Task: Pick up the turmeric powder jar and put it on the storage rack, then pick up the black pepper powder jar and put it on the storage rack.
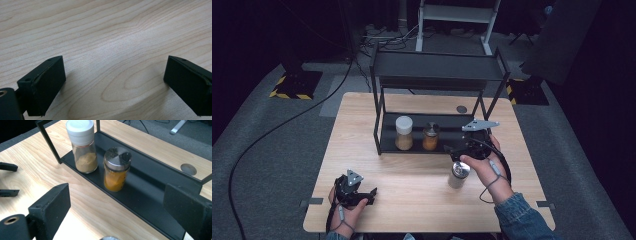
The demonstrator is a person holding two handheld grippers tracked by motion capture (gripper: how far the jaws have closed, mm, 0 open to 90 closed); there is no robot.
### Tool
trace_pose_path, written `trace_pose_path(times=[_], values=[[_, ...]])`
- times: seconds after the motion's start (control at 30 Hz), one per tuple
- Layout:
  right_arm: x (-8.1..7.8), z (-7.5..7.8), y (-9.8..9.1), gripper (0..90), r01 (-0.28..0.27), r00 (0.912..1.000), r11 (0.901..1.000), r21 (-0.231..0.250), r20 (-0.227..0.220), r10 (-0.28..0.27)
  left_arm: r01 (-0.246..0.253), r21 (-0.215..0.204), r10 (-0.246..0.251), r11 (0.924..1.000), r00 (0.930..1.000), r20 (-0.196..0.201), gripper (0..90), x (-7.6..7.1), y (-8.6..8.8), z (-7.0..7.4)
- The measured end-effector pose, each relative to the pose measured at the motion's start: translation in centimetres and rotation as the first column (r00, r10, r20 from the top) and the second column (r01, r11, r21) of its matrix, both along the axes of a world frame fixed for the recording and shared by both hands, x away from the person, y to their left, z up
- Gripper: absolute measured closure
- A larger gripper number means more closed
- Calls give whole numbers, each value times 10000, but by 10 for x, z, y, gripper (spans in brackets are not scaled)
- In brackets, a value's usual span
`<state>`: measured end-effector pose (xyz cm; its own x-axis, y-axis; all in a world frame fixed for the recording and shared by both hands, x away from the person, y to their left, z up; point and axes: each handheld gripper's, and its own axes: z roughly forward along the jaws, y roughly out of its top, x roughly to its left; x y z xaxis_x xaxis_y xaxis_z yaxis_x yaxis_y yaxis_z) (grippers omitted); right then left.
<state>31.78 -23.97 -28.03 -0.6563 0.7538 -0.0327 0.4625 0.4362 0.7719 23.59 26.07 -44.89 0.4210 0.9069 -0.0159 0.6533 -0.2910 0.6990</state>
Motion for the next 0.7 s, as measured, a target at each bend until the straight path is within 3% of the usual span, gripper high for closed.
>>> trace_pose_path(times=[0.47, 0.7], values=[[-21, -11, -18, 78, 36, 10000, 9999, 133, -55, -35, -1, -2, 1, 10000, 10000, 1, 38, 0, 0, 0], [-28, -30, -27, 78, 121, 9998, 9999, 94, -179, -119, 1, 4, -1, 10000, 10000, -2, 38, 0, 0, 0]])
